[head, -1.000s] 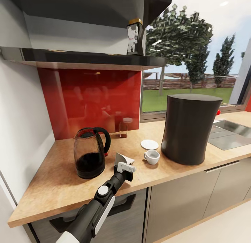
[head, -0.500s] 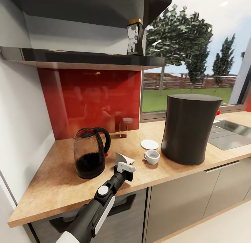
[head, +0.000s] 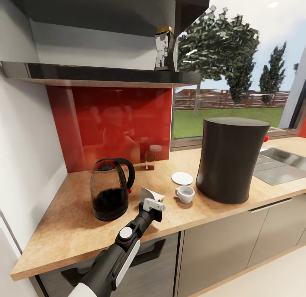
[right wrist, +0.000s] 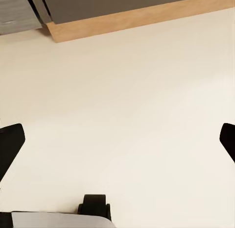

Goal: Set up a coffee station on the kitchen countertop: keep the coffee maker on the countertop, move the bottle of coffee from the kitchen shelf to the counter next to the coffee maker, place a paper coffee filter on top of the coffee maker, put the saucer next to the coffee maker with the coffee cup on the saucer, and place the electric kettle next to the coffee maker.

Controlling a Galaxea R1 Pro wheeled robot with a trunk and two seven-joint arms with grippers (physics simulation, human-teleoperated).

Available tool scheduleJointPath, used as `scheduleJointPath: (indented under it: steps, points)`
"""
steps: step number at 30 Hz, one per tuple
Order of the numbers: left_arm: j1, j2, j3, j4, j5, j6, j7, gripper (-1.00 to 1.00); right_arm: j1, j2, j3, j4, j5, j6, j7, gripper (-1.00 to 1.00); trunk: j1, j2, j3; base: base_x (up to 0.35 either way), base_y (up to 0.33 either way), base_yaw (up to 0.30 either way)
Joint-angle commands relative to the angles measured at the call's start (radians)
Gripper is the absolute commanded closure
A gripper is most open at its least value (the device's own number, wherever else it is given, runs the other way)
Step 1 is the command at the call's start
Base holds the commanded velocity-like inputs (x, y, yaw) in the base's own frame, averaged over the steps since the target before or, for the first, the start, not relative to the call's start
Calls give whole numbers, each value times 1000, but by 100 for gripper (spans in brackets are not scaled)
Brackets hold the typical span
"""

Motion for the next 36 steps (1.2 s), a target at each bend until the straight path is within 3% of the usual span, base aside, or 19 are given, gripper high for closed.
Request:
scheduleJointPath:
  steps: [1, 13, 18, 36]
  points:
    - [0, 0, 0, -1, 5, 4, -3, 100, -1, 0, 1, 1, 3, -3, 0, -100, -4, 7, 2, 0, 0, 0]
    - [0, 0, 2, -3, 5, 4, -3, 100, -1, 0, 1, 1, 3, -3, 0, -100, -12, 21, 8, 0, 0, 0]
    - [0, 0, 1, -4, 5, 4, -3, 100, 0, 0, 1, 1, 3, -3, 0, -100, -31, 56, 24, 0, 0, 0]
    - [0, 0, 3, -5, 5, 4, -3, 100, -1, -4, 1, 1, 3, -3, 0, -100, -31, 56, 24, 0, 0, 0]
